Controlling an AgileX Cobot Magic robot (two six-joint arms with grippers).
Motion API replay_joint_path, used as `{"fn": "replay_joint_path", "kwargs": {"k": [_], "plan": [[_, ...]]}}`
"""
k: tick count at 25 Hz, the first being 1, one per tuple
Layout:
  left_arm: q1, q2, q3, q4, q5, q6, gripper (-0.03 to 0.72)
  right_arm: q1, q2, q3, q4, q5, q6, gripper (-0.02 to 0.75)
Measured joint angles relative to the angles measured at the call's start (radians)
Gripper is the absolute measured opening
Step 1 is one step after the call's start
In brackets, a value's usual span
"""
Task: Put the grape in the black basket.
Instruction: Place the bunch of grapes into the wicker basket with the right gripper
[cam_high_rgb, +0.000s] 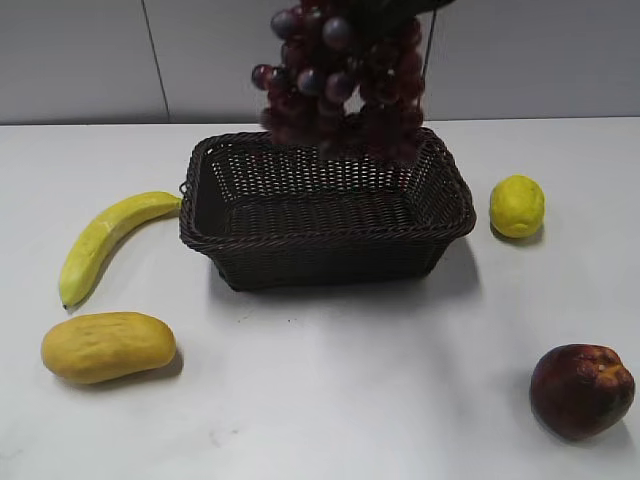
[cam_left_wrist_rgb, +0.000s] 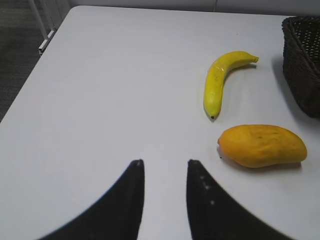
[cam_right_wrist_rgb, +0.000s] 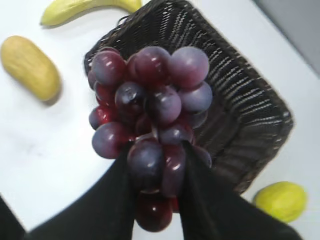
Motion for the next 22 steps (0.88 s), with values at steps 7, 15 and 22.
{"fn": "replay_joint_path", "kwargs": {"k": [7, 15, 22], "plan": [[0.000, 0.000, 0.000, 0.000, 0.000, 0.000, 0.234, -0.053, 0.137, -0.129, -0.077, 0.044, -0.126, 0.171], [0.000, 0.000, 0.000, 0.000, 0.000, 0.000, 0.234, -0.156, 0.327, -0.211, 0.054, 0.063, -0.372, 0.169], [0.000, 0.000, 0.000, 0.000, 0.000, 0.000, 0.234, -0.160, 0.457, -0.212, 0.118, -0.005, -0.581, 0.169]]}}
